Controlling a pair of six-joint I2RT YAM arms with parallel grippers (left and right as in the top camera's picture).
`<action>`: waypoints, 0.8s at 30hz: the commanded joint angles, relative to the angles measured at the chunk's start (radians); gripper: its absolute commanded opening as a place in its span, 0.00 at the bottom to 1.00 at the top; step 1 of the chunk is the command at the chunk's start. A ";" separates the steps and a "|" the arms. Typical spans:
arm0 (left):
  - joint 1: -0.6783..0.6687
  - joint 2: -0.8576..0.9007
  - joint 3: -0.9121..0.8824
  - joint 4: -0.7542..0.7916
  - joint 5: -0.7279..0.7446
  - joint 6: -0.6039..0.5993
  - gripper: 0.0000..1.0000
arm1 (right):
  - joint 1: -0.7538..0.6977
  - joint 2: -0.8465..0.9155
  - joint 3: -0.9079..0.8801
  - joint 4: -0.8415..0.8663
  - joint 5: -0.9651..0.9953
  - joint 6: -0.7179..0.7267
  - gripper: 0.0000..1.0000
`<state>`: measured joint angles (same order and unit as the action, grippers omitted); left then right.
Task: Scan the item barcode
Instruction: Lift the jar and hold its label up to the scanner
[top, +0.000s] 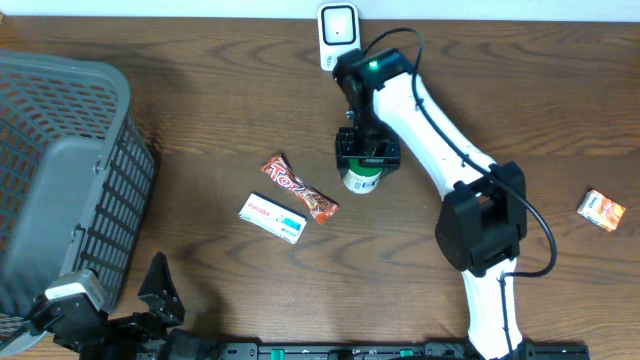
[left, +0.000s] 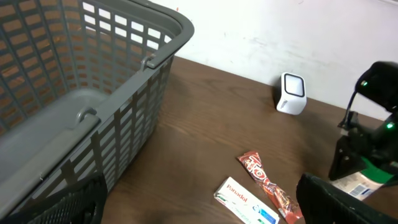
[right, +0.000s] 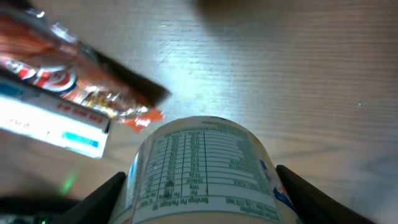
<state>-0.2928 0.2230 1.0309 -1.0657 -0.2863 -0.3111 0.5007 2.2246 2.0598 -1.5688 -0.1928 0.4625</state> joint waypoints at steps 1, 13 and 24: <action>0.000 0.000 -0.001 0.004 0.005 -0.001 0.97 | -0.003 -0.007 0.046 -0.046 -0.113 -0.083 0.63; 0.000 0.000 -0.001 0.004 0.005 -0.001 0.97 | -0.003 -0.007 0.046 -0.072 -0.164 -0.113 0.61; 0.000 0.000 -0.001 0.004 0.005 -0.001 0.97 | -0.003 -0.007 0.046 0.284 0.118 -0.112 0.57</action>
<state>-0.2928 0.2230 1.0309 -1.0657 -0.2863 -0.3111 0.5014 2.2246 2.0823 -1.3407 -0.2028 0.3614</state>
